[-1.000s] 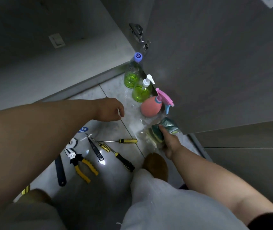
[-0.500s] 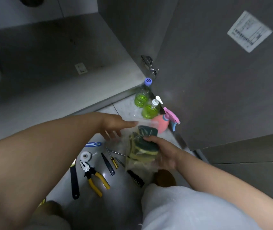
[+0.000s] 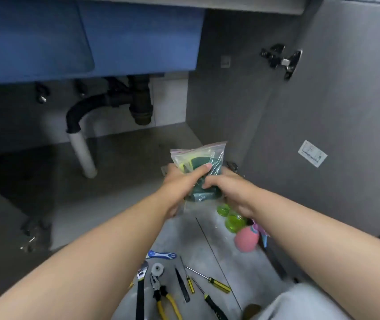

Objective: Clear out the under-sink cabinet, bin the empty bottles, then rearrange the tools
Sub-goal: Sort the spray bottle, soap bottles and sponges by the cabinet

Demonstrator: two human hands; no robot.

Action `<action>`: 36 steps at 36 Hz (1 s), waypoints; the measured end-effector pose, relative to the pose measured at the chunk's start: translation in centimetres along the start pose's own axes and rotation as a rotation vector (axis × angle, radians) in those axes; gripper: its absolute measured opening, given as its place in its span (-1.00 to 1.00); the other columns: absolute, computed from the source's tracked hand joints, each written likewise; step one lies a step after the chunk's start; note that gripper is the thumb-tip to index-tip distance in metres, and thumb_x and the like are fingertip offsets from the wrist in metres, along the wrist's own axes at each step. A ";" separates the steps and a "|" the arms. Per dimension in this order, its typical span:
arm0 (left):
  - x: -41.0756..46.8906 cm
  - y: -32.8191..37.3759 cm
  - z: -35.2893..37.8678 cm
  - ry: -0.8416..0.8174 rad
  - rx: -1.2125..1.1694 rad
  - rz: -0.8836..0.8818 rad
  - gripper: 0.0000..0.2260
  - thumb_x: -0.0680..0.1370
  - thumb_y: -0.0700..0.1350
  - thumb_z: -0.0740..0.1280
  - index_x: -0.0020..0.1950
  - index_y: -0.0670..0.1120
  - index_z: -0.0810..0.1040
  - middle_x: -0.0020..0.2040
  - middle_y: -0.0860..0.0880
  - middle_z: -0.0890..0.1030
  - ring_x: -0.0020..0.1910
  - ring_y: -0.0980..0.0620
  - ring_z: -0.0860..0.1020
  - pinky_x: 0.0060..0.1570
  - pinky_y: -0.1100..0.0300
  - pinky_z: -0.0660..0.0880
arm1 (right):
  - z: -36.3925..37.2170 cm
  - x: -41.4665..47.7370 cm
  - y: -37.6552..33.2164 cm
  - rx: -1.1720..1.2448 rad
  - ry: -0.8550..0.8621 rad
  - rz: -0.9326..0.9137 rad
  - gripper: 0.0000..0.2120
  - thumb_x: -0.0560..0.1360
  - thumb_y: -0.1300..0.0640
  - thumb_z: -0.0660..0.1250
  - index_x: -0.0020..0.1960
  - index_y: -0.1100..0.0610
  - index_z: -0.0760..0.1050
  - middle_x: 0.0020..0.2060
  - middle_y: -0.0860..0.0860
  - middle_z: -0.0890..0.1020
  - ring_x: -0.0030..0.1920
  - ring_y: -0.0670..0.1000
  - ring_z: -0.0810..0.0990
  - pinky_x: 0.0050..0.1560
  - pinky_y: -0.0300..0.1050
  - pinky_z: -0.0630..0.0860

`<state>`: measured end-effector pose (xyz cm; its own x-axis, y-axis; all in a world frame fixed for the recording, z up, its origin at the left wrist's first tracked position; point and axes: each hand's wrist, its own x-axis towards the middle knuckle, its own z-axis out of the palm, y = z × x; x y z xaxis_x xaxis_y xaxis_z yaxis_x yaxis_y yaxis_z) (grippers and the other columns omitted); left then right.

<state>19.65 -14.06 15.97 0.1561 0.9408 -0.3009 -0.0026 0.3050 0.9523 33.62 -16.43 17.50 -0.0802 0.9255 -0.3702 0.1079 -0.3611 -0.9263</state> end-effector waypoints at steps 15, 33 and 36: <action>-7.3 3.4 -5.6 -0.288 -0.006 0.013 -0.37 0.38 0.11 0.62 0.33 -0.01 0.41 0.17 -0.12 0.69 0.15 -0.17 0.67 0.25 -0.27 0.53 | 1.5 -6.4 -1.9 0.315 -0.183 -0.156 -0.50 0.52 0.22 0.44 0.42 0.16 0.40 0.24 0.26 0.61 0.24 0.30 0.60 0.19 0.33 0.55; -6.2 2.4 -2.8 -0.187 -0.300 -0.044 -0.55 0.54 -0.04 0.38 0.40 -0.15 0.46 0.27 -0.30 0.59 0.19 -0.33 0.62 0.12 -0.38 0.55 | 0.9 -4.1 -1.0 0.096 -0.263 -0.119 -0.45 0.39 -0.07 0.59 0.31 -0.16 0.48 0.19 0.04 0.67 0.19 0.16 0.66 0.22 0.39 0.52; -5.9 2.0 -1.7 -0.107 -0.260 -0.020 -0.51 0.46 0.05 0.38 0.33 -0.11 0.41 0.24 -0.21 0.49 0.14 -0.24 0.63 0.04 -0.28 0.62 | 0.9 -4.1 -0.8 0.066 -0.193 -0.136 -0.51 0.43 0.02 0.54 0.31 -0.12 0.49 0.15 0.07 0.69 0.16 0.17 0.68 0.20 0.39 0.53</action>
<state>17.02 -18.79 19.56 0.2624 0.9175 -0.2990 -0.2493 0.3638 0.8975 32.99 -20.00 19.69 -0.2782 0.9293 -0.2428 0.0184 -0.2475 -0.9687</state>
